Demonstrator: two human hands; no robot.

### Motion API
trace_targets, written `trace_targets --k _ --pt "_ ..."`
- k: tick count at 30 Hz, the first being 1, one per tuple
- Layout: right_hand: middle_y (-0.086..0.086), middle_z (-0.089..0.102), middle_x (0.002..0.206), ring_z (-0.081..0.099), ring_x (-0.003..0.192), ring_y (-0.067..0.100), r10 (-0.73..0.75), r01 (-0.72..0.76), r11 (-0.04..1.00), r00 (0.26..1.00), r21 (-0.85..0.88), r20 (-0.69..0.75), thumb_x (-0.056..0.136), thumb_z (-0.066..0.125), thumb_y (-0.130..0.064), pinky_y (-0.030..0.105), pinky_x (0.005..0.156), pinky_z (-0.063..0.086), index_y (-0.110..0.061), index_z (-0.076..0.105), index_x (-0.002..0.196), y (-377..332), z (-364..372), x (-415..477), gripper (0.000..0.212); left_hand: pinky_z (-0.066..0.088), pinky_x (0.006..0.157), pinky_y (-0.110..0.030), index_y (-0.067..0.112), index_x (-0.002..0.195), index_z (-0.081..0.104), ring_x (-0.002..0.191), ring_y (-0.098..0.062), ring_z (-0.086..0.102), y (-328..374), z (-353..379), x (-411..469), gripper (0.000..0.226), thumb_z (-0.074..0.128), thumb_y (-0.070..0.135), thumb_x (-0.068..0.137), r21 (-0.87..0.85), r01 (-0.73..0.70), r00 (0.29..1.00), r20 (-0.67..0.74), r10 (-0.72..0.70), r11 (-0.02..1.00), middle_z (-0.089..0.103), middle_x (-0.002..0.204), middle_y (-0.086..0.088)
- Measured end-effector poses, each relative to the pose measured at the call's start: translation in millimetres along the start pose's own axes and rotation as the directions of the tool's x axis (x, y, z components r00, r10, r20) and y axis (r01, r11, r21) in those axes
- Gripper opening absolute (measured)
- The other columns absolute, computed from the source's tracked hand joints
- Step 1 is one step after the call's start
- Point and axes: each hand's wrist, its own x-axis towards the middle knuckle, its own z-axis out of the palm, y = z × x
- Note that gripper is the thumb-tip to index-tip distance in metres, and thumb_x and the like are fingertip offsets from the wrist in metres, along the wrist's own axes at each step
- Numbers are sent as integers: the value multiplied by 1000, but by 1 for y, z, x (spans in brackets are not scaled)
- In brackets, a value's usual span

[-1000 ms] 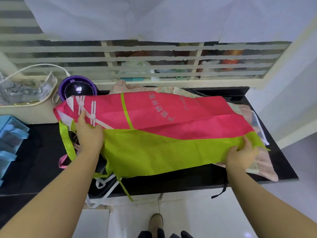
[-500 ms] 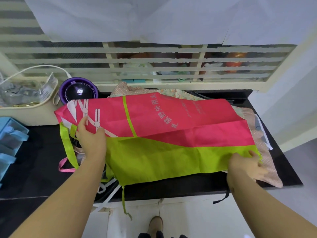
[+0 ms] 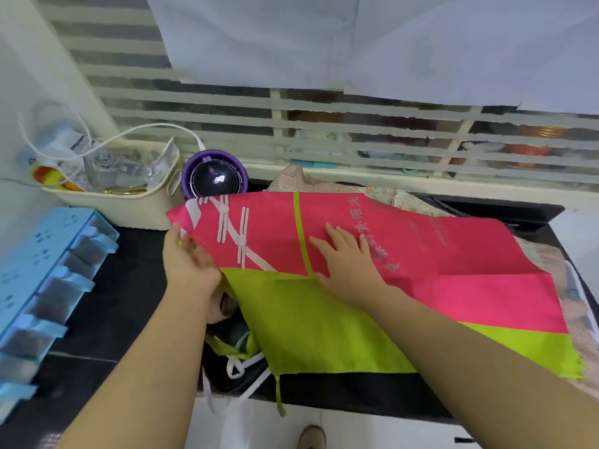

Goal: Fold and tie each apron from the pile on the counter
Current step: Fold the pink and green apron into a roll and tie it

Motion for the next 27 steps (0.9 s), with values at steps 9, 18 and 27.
trace_targets --k 9,18,27 --pt "6 2 161 -2 148 24 19 -18 993 1000 -113 10 94 50 -37 53 117 -1 -27 24 150 4 15 8 62 44 99 -28 19 129 54 114 -15 54 53 -3 39 44 48 9 87 827 -421 685 20 728 374 57 128 0" --pt "8 34 150 37 132 31 47 -43 999 976 27 -213 89 55 -20 44 105 34 -20 43 141 14 -38 54 53 42 92 -44 13 143 35 120 -38 48 71 -13 26 60 57 21 88 950 -61 925 168 340 -305 45 136 -20" --pt "9 61 123 53 114 26 140 -154 986 973 67 182 82 63 -16 31 94 43 -20 51 129 60 -82 98 49 40 103 -39 25 141 40 126 -21 44 12 81 15 54 57 23 90 389 -701 556 823 -116 -597 49 139 -1"
